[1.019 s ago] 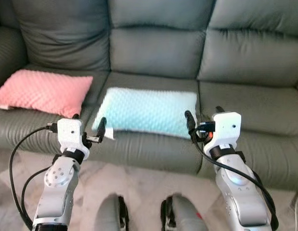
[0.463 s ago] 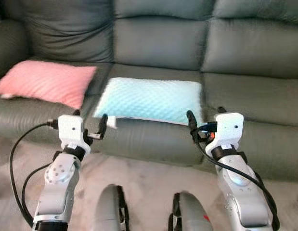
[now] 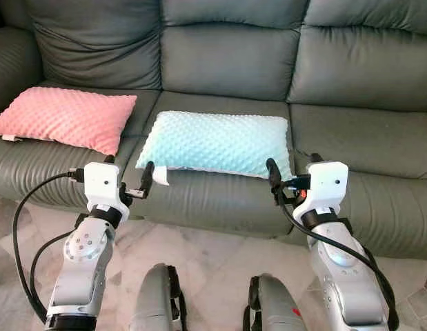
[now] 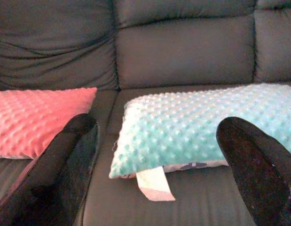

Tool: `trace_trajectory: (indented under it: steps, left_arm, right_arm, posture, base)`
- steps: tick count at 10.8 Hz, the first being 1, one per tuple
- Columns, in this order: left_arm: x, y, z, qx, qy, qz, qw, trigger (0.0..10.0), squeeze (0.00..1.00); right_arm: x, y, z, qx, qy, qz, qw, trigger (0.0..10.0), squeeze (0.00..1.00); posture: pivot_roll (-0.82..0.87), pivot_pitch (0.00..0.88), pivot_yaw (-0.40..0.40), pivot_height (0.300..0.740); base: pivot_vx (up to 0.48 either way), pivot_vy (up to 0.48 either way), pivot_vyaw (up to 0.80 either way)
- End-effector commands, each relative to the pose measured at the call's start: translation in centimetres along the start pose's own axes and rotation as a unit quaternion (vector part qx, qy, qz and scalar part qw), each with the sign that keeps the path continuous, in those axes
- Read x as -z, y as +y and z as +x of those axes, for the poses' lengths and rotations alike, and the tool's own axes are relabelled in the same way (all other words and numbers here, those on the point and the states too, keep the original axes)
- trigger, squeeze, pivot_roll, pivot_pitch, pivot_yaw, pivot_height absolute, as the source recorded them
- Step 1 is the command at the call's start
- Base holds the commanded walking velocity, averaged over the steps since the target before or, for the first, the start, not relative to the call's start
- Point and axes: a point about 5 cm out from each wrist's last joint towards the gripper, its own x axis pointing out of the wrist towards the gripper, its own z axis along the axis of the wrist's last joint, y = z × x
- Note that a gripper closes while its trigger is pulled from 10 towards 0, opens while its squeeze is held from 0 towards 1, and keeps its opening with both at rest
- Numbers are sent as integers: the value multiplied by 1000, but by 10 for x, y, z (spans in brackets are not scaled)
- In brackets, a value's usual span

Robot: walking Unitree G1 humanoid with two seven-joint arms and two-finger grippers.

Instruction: Move the pillow to the sofa

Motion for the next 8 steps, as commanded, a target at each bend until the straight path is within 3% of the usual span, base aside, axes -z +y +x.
trace_trajectory:
  steps: [1,2,5,6,8]
  left_arm:
    - [10,1,0,6,24,10,1000,10000,0]
    - [15,0,-1,21,41,7,999,10000,0]
    - [25,-11,8,52,67,12,996,10000,0]
    - [28,-13,8,67,78,15,995,10000,0]
    - [23,-13,1,83,76,17,994,10000,0]
  right_arm:
    - [7,5,2,-13,18,8,1000,10000,0]
    - [11,6,3,-20,29,17,999,10000,0]
    - [43,-14,19,11,109,57,992,10000,0]
    - [58,-22,26,10,156,78,985,10000,0]
    - [71,-35,37,2,191,108,976,10000,0]
  posture:
    - [-84,243,54,638]
    - [-76,255,61,638]
    - [-63,320,101,638]
    - [-48,354,119,638]
    - [-12,404,140,638]
  base:
    - [0,0,0]
    - [0,0,0]
    - [0,0,0]
    - [0,0,0]
    - [0,0,0]
